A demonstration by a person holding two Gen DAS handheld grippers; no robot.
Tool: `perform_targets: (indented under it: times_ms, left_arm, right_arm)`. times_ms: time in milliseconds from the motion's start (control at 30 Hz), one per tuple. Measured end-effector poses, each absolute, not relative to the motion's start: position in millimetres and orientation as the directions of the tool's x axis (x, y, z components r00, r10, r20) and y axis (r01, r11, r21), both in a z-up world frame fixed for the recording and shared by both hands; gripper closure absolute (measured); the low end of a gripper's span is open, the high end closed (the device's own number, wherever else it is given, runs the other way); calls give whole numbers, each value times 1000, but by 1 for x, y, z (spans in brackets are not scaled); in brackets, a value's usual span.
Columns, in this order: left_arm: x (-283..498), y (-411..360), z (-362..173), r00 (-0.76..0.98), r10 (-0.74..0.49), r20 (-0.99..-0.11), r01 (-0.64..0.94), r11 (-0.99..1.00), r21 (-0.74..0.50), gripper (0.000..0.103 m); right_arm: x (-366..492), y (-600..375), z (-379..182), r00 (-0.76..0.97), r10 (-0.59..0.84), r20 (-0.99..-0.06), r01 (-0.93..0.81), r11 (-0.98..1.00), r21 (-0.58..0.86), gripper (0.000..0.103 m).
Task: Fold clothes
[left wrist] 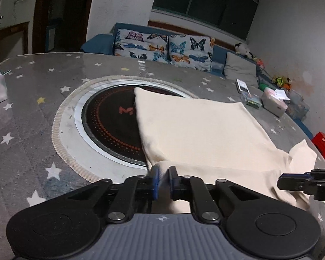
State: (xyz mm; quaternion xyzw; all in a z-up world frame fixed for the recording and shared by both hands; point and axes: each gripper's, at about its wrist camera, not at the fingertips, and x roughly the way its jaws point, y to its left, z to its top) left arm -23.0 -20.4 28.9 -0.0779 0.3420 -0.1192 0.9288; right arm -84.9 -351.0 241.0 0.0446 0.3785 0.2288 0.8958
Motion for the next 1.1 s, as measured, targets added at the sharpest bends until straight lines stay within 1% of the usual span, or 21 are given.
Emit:
perform_targets:
  times_ms: [33,67,200,267,333,467,533,567,733,833,967,1033,1100]
  left_arm:
    - [-26,-20,30,745,-269,-610,163,961,-225,100]
    - [-29,-19,32,755,-261,-602,154,962,-224,100]
    - [-41,-17,36,784,-218,-582,118,972,-206,101]
    - [-41,-19,32,785,-186,-591,98,979,-177,101]
    - [-38,-17,29,773,-186,-606,85,978,-192,101]
    - [-33,-10,30,764,-208,-611,87,971,-222,100]
    - [-31,-8,29,762,-206,-614,85,972,-221,100]
    - [-31,-7,29,762,-203,-615,82,972,-219,100]
    - [-31,0,29,759,-194,-621,66,973,-223,99]
    - [-36,-2,37,777,-205,-595,87,971,-220,98]
    - [-41,-10,47,790,-253,-559,150,963,-224,98]
    - [-43,-18,48,783,-287,-552,198,956,-215,98]
    - [-41,-27,46,765,-316,-561,241,949,-206,98]
  right_arm:
    - [-85,-349,242,614,439,-656,-381,893,241,96]
    - [-86,-348,242,620,435,-654,-385,894,229,97]
    - [-87,-340,250,636,449,-628,-422,883,204,99]
    - [-84,-336,249,635,445,-631,-423,884,198,99]
    - [-80,-335,245,629,437,-642,-418,887,195,97]
    - [-83,-337,244,624,444,-643,-414,886,210,95]
    - [-86,-338,246,623,446,-643,-419,884,207,89]
    - [-88,-338,246,621,445,-645,-420,884,205,88]
    - [-92,-342,240,606,436,-665,-414,887,203,88]
    - [-91,-342,240,614,432,-661,-407,890,204,88]
    - [-85,-341,240,640,399,-657,-379,907,182,88]
    - [-83,-342,239,649,384,-657,-360,916,179,82]
    - [-80,-344,236,646,377,-663,-349,919,183,82]
